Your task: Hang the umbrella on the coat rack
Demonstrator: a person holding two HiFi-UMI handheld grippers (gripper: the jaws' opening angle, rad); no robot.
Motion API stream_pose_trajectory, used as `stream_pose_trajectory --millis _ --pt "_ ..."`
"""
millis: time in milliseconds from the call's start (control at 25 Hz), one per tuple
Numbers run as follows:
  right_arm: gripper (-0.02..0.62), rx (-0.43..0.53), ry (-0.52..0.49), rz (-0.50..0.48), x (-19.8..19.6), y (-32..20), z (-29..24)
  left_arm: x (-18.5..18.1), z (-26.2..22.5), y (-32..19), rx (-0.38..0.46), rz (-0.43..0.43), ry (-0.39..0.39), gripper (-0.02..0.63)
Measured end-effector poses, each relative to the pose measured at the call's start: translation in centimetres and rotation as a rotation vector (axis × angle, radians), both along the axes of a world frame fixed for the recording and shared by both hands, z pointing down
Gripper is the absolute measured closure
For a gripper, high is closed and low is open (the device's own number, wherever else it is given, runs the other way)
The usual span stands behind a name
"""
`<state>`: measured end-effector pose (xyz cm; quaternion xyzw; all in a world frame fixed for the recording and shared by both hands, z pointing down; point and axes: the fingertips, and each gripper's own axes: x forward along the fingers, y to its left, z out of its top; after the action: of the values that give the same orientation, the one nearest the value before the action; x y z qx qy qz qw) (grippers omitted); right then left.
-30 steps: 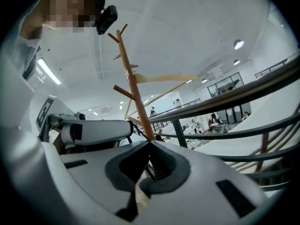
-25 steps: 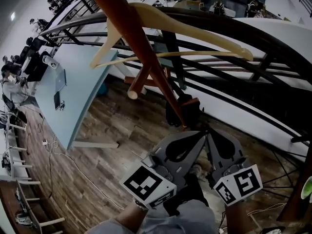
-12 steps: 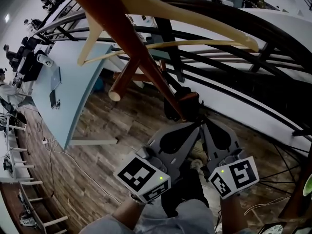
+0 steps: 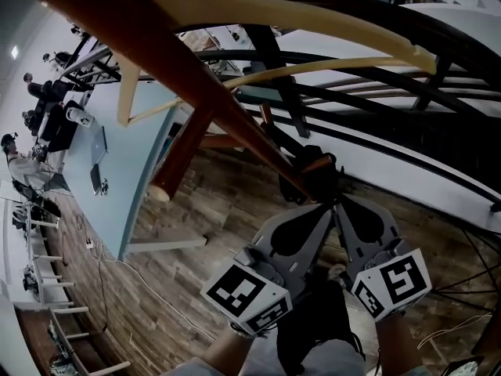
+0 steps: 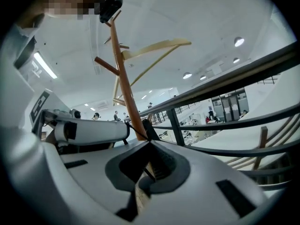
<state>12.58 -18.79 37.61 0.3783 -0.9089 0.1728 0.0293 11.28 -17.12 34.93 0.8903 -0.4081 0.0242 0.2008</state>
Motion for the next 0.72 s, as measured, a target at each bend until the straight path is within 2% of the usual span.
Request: stream_pose_trajectory --millis 520,720 --pt "0.595 -0.002 0.054 -0.005 -0.5 -1.8 4.6 -1.0 4.8 -1.8 0.004 -0.011 -0.036 0.604" --pt "0.595 0.007 0.106 -0.036 -0.8 -3.0 5.9 -1.3 6.1 -3.1 0.010 -0.028 -0.041 0.604"
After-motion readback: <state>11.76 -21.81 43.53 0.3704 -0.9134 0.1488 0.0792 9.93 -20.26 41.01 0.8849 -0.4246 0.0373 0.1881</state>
